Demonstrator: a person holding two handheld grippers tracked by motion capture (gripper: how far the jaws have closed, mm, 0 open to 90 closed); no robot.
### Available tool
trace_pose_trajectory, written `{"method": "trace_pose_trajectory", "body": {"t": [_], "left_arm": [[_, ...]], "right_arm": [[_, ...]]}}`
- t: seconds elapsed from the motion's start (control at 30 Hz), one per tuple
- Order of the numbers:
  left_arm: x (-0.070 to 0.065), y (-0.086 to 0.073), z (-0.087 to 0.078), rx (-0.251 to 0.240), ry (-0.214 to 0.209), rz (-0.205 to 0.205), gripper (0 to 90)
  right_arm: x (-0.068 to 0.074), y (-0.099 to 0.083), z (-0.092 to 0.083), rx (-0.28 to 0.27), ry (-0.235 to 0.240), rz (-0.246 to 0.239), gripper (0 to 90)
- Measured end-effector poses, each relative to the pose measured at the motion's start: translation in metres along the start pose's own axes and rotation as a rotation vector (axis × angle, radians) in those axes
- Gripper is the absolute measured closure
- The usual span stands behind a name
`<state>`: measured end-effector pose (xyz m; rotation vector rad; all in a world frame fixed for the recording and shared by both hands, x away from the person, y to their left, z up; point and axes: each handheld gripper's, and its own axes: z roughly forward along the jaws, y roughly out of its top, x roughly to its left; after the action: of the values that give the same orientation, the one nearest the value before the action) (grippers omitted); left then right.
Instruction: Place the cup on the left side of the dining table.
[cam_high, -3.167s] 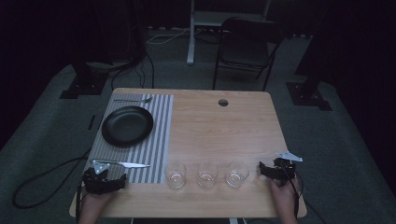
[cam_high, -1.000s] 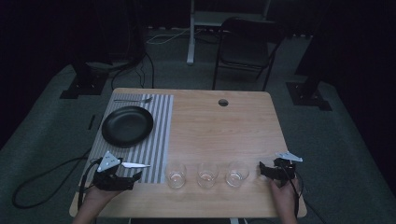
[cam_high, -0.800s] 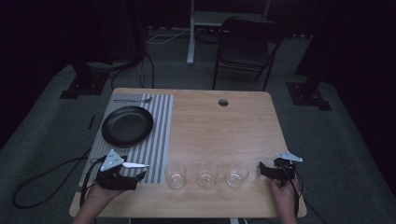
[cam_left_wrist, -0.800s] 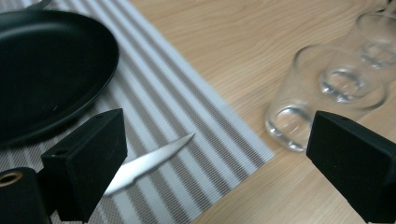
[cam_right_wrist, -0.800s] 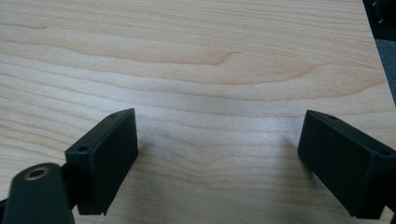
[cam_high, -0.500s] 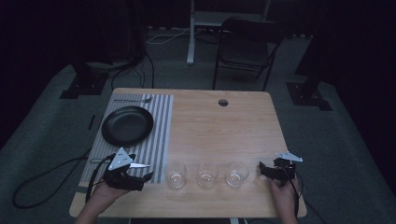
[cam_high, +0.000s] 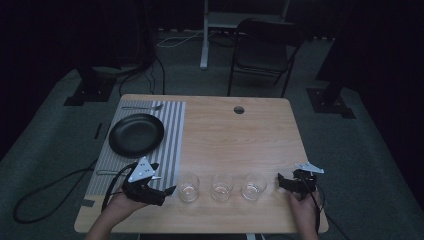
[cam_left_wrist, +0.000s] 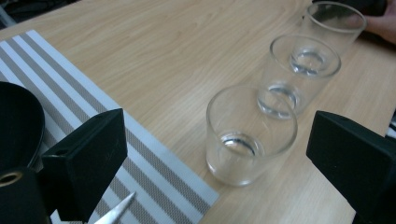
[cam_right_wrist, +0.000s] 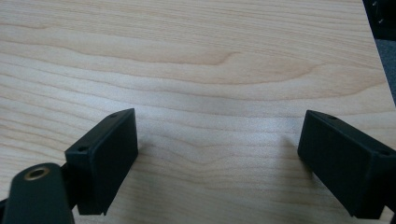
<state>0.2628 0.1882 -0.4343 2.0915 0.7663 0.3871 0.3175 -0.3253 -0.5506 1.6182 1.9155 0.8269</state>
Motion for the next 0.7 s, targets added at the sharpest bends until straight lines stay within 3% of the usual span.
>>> {"method": "trace_pose_trajectory", "body": {"t": [0.7], "left_arm": [[-0.026,0.023,0.036,0.063,-0.089,0.111,5.6]], "right_arm": [[0.0,0.0,0.0,0.0,0.0,0.0,11.7]]}}
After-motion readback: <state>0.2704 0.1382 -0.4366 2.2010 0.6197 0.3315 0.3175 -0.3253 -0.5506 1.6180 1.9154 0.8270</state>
